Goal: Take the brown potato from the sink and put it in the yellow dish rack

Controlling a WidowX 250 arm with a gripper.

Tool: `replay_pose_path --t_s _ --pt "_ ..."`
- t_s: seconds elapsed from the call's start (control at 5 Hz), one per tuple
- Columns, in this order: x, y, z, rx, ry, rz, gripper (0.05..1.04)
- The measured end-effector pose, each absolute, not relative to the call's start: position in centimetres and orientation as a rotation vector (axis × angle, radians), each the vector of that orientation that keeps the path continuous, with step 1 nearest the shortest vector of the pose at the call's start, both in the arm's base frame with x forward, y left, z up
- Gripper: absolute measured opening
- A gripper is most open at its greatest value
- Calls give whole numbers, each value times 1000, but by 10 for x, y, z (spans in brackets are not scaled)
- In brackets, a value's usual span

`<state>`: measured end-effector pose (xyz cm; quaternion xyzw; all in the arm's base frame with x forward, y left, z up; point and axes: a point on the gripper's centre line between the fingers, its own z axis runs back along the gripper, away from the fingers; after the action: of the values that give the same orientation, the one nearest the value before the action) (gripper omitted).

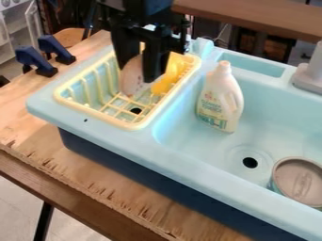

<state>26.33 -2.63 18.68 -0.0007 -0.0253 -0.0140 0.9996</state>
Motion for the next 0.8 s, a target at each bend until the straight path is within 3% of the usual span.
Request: replay_pose_path --t_s 0.4,0.8 --pt "260 -8 161 124 -156 94 501" --pt "271 4 145 100 -242 213 502"
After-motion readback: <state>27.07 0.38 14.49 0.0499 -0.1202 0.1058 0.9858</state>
